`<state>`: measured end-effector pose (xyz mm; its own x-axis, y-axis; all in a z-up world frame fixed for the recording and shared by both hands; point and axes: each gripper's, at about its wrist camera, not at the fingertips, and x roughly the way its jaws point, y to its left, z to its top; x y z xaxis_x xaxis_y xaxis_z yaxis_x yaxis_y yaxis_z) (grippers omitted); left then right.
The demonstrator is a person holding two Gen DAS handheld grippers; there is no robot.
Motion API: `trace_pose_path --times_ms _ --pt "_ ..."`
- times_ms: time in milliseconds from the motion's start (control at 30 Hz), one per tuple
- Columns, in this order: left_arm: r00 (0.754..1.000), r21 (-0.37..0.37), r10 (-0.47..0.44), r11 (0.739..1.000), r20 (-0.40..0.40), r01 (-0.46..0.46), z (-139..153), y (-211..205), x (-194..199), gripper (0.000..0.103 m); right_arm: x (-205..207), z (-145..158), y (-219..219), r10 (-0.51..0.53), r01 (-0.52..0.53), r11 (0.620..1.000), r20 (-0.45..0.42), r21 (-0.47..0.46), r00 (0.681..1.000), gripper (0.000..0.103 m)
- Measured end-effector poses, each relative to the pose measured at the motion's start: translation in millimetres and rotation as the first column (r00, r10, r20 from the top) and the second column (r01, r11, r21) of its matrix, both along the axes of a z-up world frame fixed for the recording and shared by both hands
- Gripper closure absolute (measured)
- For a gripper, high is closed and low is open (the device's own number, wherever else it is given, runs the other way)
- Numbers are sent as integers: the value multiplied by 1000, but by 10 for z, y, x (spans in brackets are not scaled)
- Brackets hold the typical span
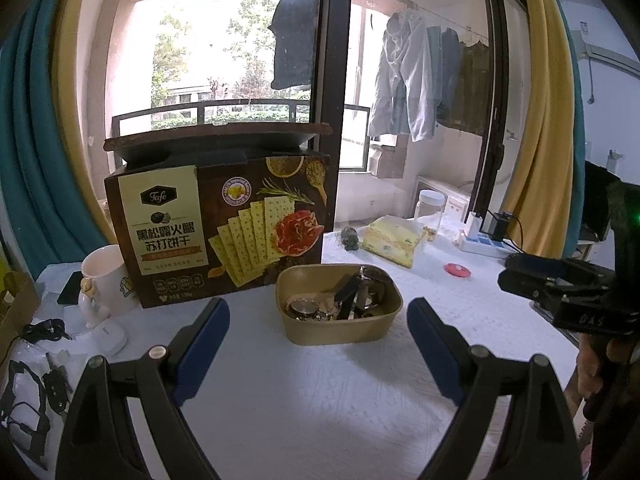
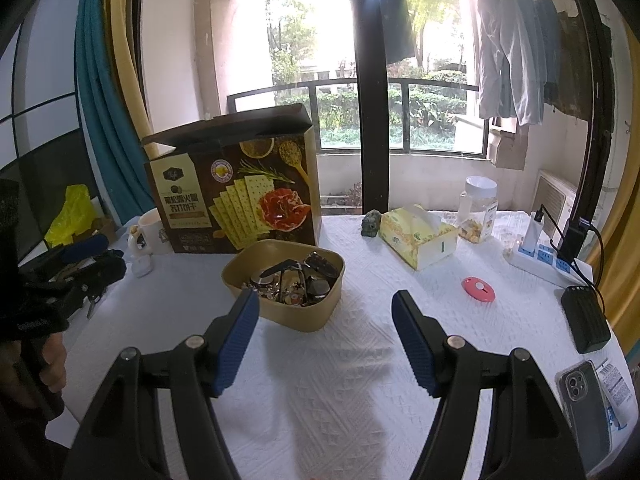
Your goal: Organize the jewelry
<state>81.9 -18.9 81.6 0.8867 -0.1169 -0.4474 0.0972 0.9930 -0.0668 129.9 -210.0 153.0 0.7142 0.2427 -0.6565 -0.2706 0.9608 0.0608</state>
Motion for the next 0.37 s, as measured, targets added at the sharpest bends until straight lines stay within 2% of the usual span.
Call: trace_pose_path --times_ms 367 --pt "999 11 1 1000 -42 -1 -155 8 119 13 56 -61 -22 -2 2 1000 -7 -16 1000 36"
